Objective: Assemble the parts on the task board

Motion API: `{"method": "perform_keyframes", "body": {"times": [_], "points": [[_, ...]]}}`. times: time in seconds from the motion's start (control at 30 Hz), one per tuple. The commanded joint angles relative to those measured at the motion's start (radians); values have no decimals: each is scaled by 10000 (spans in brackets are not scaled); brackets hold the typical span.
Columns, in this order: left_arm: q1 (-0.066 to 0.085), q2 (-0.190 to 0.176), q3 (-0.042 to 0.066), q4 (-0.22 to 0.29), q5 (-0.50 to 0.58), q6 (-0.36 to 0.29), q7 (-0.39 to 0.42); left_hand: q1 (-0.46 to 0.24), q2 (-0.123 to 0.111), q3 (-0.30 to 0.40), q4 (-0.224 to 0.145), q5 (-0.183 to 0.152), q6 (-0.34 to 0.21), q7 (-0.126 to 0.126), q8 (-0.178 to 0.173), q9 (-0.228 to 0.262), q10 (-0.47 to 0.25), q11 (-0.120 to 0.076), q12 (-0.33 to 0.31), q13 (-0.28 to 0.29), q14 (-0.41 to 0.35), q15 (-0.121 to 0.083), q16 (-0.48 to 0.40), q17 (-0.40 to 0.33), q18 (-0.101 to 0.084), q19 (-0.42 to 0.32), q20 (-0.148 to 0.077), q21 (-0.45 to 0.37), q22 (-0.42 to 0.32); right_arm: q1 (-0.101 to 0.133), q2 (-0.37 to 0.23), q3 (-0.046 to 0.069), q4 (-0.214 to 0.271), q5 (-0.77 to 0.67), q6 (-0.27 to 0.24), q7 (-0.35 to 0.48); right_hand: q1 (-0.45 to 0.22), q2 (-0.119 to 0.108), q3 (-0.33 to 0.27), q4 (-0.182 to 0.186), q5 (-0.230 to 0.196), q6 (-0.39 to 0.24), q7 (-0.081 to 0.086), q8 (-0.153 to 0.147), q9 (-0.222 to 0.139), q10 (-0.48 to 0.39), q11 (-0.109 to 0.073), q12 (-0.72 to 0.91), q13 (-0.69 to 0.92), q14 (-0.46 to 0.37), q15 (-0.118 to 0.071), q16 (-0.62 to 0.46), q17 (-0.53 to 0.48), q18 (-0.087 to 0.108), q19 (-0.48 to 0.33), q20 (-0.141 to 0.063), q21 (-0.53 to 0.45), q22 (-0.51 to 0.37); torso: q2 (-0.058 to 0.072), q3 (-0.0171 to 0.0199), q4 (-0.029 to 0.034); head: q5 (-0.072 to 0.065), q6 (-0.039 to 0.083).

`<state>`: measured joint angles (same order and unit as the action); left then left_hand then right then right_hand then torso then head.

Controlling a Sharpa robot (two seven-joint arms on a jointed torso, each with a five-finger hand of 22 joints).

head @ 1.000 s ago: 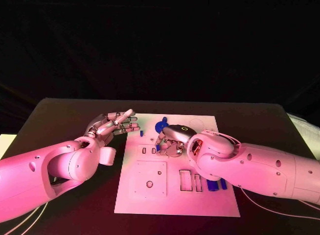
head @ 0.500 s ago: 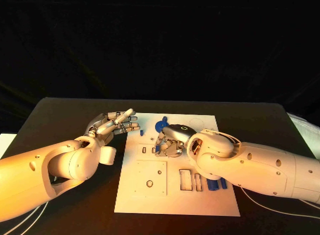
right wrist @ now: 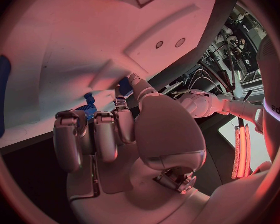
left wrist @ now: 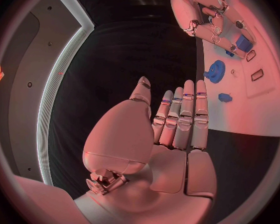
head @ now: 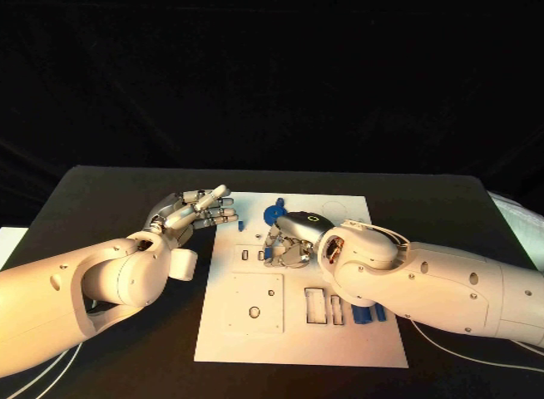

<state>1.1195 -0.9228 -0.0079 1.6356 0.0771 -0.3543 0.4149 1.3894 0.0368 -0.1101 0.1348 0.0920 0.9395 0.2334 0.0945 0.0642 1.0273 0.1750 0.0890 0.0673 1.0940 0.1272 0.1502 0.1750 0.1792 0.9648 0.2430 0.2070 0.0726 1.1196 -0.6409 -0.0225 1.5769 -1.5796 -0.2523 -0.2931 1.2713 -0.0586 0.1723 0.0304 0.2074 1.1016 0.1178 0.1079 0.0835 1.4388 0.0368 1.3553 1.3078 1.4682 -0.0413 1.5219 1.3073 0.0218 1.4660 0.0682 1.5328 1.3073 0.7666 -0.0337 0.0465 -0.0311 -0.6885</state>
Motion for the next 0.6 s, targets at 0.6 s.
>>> {"method": "perform_keyframes", "body": {"times": [0.6], "points": [[6, 43, 7, -3, 25, 211, 21, -47, 68, -55, -7, 5, -1, 46, -64, 15, -16, 72, -65, 4, 20, 50, -64, 20, 41, 73, -17, -35, -10, -176, -38, -104, 13, -98, -467, -419, -240, -468, -788, 378, -40, -1004, 284, -431, -178, -845, 245, -1127, -127, 774, 289, -94, 1501, 65, 299, 264, -171, 1424, 2, -2, 5, -20, 17]]}}
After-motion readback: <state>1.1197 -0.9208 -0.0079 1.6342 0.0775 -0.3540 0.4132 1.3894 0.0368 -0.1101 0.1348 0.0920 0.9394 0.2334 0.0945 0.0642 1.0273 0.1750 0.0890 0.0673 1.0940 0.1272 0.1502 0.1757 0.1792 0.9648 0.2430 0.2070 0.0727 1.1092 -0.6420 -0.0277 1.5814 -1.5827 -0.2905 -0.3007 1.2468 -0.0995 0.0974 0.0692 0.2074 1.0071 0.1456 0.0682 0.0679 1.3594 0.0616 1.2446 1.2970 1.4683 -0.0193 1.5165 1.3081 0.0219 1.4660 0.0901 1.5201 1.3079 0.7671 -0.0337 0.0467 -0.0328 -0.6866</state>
